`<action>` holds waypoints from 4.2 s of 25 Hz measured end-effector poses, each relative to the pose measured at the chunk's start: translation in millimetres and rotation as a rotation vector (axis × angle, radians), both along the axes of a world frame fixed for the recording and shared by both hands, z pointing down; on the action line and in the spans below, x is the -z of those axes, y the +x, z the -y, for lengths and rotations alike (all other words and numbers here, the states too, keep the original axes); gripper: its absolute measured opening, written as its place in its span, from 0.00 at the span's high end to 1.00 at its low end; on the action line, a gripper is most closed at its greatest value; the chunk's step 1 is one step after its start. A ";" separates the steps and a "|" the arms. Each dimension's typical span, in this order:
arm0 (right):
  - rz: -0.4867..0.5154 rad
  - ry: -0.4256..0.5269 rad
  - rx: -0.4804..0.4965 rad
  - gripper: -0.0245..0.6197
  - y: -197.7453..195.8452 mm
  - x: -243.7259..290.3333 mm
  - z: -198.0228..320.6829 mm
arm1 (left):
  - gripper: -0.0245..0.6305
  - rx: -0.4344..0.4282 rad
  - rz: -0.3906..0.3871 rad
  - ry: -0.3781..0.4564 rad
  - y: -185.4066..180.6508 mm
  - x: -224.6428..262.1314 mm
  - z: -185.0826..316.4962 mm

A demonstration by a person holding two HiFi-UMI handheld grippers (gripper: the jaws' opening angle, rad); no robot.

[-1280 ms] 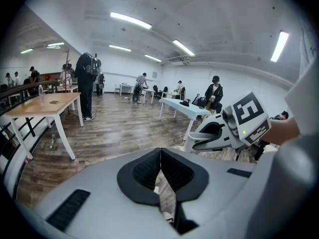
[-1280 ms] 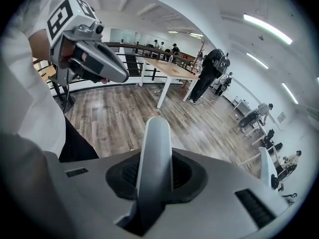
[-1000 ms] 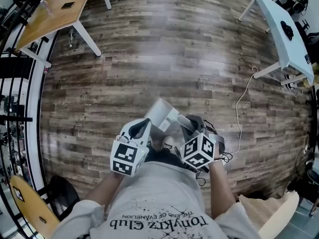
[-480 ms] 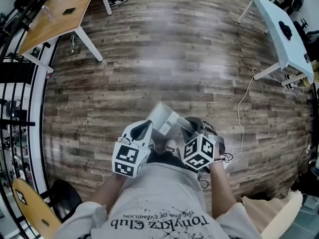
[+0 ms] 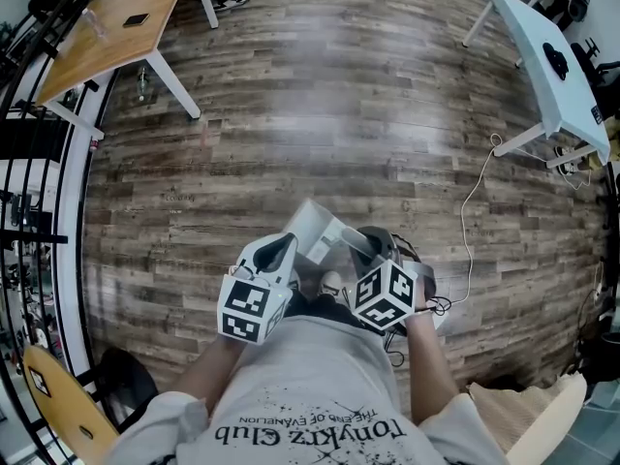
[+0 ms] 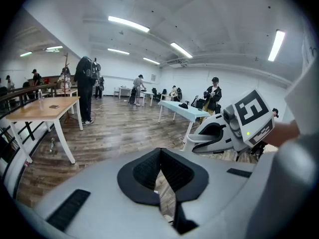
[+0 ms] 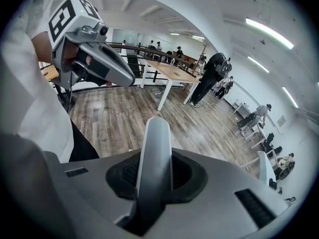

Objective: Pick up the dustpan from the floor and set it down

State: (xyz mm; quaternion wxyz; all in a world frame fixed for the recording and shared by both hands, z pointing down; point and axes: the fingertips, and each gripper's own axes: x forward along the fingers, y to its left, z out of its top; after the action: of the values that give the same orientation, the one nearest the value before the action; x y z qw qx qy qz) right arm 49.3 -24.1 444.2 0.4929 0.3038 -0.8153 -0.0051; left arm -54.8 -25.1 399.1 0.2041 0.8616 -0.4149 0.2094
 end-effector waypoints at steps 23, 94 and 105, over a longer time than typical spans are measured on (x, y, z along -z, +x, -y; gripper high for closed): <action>-0.006 -0.007 0.002 0.83 -1.6 -2.8 1.2 | 0.93 0.006 -0.005 0.009 -5.3 1.3 1.5; 0.001 -0.126 -0.112 0.83 12.0 -169.4 79.6 | 0.93 0.039 -0.008 -0.135 -14.1 -78.9 69.2; -0.001 -0.138 -0.097 0.83 17.1 -184.8 70.2 | 0.93 0.043 -0.002 -0.146 -10.6 -83.8 69.0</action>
State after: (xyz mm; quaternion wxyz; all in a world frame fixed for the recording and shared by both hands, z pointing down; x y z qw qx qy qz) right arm 66.3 -94.3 628.9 0.5125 0.3082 -0.7980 0.0747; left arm -65.5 -94.0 482.9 0.2713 0.8354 -0.4169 0.2340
